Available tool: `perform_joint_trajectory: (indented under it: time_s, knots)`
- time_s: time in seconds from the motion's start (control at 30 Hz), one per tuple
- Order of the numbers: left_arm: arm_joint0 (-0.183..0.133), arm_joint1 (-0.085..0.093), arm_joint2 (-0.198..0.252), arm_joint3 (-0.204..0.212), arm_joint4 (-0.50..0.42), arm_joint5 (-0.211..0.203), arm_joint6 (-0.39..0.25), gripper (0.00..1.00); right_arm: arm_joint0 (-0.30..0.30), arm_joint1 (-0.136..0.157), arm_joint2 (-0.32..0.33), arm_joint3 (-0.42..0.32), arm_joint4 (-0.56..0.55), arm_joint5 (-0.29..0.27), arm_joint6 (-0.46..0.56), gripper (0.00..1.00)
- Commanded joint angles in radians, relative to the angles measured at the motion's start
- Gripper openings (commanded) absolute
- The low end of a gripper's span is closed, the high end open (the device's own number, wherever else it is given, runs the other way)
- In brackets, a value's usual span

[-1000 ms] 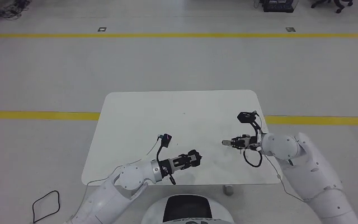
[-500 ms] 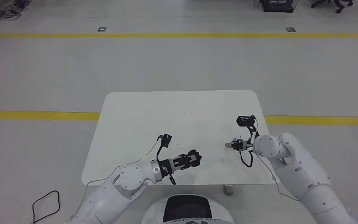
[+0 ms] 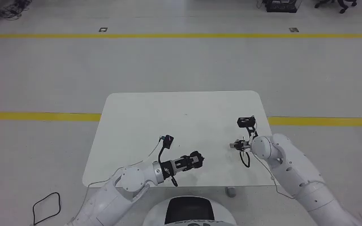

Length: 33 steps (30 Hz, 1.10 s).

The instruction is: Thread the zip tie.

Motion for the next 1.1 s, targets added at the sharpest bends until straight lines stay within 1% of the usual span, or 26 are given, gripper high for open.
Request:
perform_joint_trajectory:
  time_s: [0.0,0.2,0.23,0.3,0.47,0.7,0.77,0.9,0.93,0.97,1.0,1.03,1.07]
  knots:
    - [0.0,0.0,0.0,0.0,0.0,0.0,0.0,0.0,0.004,-0.002,-0.005,0.007,-0.003,0.0,-0.001,1.0]
    - [0.0,0.0,0.0,0.0,0.0,0.0,0.0,0.0,0.004,-0.002,-0.005,0.007,-0.003,0.0,-0.001,1.0]
    - [0.0,0.0,0.0,0.0,0.0,0.0,0.0,0.0,-0.001,-0.003,-0.005,0.01,0.001,-0.009,-0.024,1.0]
    - [0.0,0.0,0.0,0.0,0.0,0.0,0.0,0.0,-0.007,-0.006,-0.01,0.029,0.004,-0.023,-0.045,1.0]
    - [0.0,0.0,0.0,0.0,0.0,0.0,0.0,0.0,0.025,-0.021,-0.041,0.096,0.011,-0.062,-0.073,1.0]
    - [0.0,0.0,0.0,0.0,0.0,0.0,0.0,0.0,0.027,-0.022,-0.042,0.1,0.012,-0.063,-0.074,1.0]
    - [0.0,0.0,0.0,0.0,0.0,0.0,0.0,0.0,0.021,-0.023,-0.04,0.107,0.009,-0.07,-0.101,1.0]
    - [0.0,0.0,0.0,0.0,0.0,0.0,0.0,0.0,0.022,-0.025,-0.033,0.103,-0.004,-0.052,-0.089,1.0]
    - [0.0,0.0,0.0,0.0,0.0,0.0,0.0,0.0,0.02,-0.025,-0.031,0.101,-0.006,-0.049,-0.087,0.98]
    - [0.0,0.0,0.0,0.0,0.0,0.0,0.0,0.0,0.019,-0.026,-0.03,0.1,-0.01,-0.046,-0.085,0.87]
    - [0.0,0.0,0.0,0.0,0.0,0.0,0.0,0.0,0.017,-0.026,-0.028,0.098,-0.013,-0.043,-0.083,0.83]
    - [0.0,0.0,0.0,0.0,0.0,0.0,0.0,0.0,0.013,-0.026,-0.028,0.097,-0.016,-0.04,-0.081,0.82]
    - [0.0,0.0,0.0,0.0,0.0,0.0,0.0,0.0,0.011,-0.027,-0.027,0.097,-0.017,-0.041,-0.08,0.76]
